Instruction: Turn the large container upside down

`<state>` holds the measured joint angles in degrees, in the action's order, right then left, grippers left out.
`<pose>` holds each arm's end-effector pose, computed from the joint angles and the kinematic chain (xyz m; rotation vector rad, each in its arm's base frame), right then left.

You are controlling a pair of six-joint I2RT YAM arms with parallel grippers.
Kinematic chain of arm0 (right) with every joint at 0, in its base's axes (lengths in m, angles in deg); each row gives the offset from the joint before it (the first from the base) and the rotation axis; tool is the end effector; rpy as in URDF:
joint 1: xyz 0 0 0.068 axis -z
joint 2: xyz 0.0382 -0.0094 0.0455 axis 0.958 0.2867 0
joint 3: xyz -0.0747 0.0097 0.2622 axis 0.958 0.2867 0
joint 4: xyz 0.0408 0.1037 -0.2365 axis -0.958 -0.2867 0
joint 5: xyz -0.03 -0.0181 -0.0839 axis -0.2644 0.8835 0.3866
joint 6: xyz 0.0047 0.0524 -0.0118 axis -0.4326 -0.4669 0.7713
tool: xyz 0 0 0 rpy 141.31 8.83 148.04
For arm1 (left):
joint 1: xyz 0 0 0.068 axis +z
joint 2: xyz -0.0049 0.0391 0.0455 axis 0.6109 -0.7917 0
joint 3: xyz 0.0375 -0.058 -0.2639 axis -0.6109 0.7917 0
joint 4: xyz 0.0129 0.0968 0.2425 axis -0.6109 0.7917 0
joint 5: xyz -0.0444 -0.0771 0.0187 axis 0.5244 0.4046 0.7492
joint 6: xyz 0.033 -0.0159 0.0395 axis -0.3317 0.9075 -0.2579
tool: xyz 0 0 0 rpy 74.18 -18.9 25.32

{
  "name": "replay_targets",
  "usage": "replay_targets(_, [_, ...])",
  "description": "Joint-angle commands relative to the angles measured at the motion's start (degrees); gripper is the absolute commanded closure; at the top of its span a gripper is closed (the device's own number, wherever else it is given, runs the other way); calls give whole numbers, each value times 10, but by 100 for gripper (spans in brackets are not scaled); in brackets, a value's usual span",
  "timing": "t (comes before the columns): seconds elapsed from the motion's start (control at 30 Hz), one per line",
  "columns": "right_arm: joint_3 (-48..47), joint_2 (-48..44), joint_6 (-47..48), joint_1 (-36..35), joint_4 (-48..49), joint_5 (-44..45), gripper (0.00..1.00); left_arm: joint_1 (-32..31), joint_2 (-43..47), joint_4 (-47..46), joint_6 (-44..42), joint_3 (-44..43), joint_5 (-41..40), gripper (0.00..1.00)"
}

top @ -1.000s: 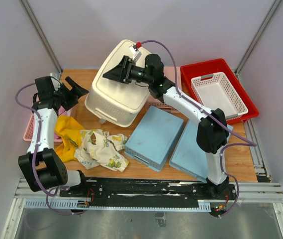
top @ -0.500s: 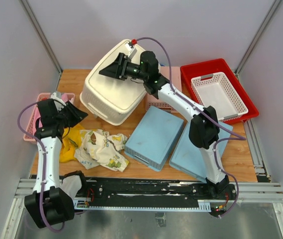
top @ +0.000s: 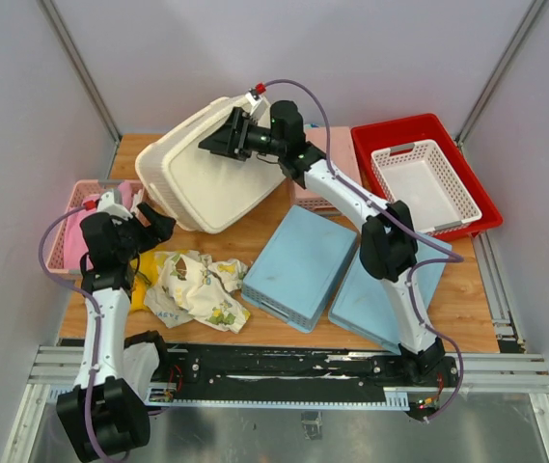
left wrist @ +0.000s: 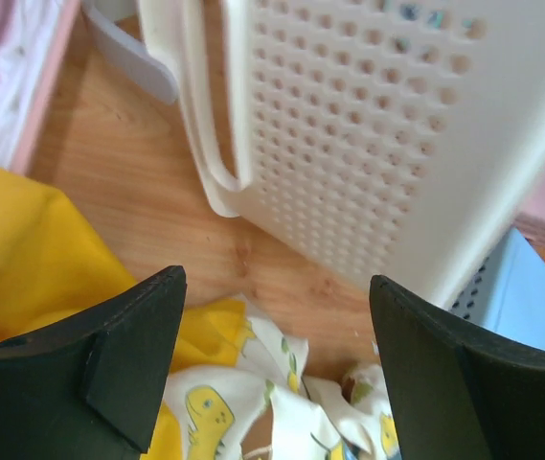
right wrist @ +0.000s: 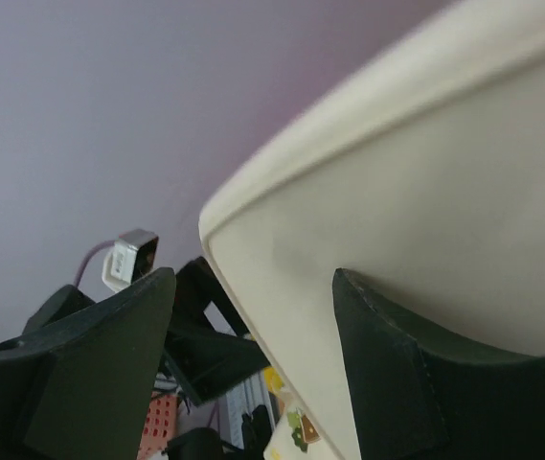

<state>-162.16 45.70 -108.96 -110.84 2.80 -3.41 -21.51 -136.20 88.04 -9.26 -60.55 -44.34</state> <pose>0.4145 0.3449 0.3572 -0.3169 1.7402 1.7421 0.1866 0.0397 0.2554 -0.4095 1.9612 -0.4636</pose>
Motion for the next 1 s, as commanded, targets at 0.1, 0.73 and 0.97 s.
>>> replay_targets(0.1, [21,-26,-8,21,-21,-40,31,0,-12,-81,-43,-25,-59,18])
replay_targets(0.73, [462,-325,70,99,-16,66,31,0,-224,95,6,-355,-90,10])
replay_targets(0.97, [538,-285,-20,103,81,21,31,5,-395,89,18,-501,-91,9])
